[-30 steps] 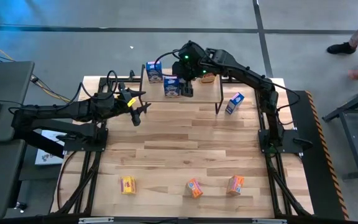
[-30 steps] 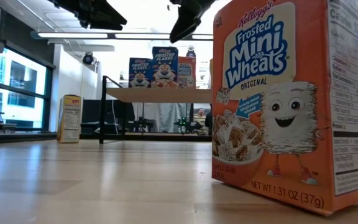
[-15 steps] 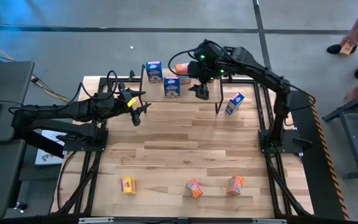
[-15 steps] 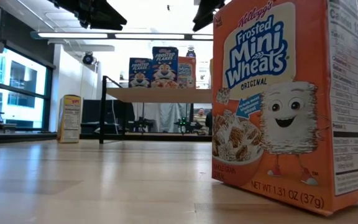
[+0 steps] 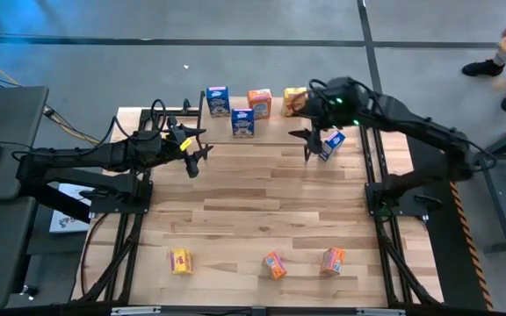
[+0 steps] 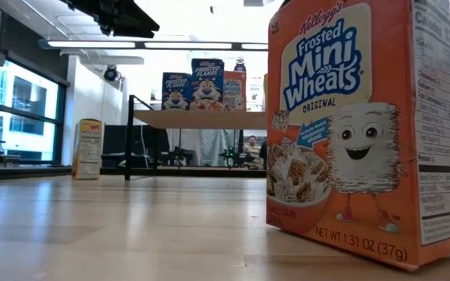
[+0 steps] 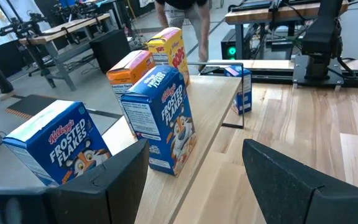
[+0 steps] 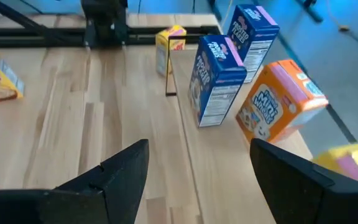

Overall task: Stack cereal on shelf
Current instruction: Put the bottom blue cereal box aligned with the other blue cereal box on the shelf

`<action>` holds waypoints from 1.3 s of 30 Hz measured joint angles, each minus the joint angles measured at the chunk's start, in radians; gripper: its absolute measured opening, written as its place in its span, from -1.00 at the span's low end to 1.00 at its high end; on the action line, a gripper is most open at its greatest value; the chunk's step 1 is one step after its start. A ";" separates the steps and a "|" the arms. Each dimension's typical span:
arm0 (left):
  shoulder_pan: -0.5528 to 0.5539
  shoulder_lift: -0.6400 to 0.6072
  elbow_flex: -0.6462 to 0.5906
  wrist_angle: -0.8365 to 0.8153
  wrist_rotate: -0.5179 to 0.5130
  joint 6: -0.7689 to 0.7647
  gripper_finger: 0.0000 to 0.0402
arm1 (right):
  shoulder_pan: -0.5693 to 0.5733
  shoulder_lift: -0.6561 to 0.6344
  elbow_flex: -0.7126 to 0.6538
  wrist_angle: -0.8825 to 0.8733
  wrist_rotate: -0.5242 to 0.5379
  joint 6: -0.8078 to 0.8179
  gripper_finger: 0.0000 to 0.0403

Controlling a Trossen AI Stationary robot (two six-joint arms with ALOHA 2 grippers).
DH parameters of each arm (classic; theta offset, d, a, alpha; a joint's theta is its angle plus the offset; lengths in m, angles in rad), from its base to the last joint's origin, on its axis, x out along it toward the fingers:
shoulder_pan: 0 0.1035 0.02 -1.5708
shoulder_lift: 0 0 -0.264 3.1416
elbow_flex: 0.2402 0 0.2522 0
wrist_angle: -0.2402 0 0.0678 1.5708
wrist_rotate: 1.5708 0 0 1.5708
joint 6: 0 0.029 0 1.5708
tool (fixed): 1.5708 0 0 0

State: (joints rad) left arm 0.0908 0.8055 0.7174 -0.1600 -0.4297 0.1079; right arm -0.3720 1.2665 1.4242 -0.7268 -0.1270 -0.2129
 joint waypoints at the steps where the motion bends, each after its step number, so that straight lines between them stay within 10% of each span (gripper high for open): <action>1: 0.000 0.000 0.000 0.000 0.000 0.000 0.25 | 0.003 -0.037 -0.049 0.032 0.000 0.007 0.36; 22: 0.000 0.000 0.000 0.000 0.000 0.000 0.25 | 0.124 -0.845 -0.942 0.586 0.067 0.154 0.36; 39: 0.000 0.000 0.000 0.000 0.000 0.000 0.25 | 0.125 -1.261 -1.286 0.589 0.044 0.242 0.36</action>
State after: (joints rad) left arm 0.0909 0.8055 0.7174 -0.1600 -0.4296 0.1078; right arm -0.2474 0.0052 0.1386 -0.1379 -0.0827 0.0289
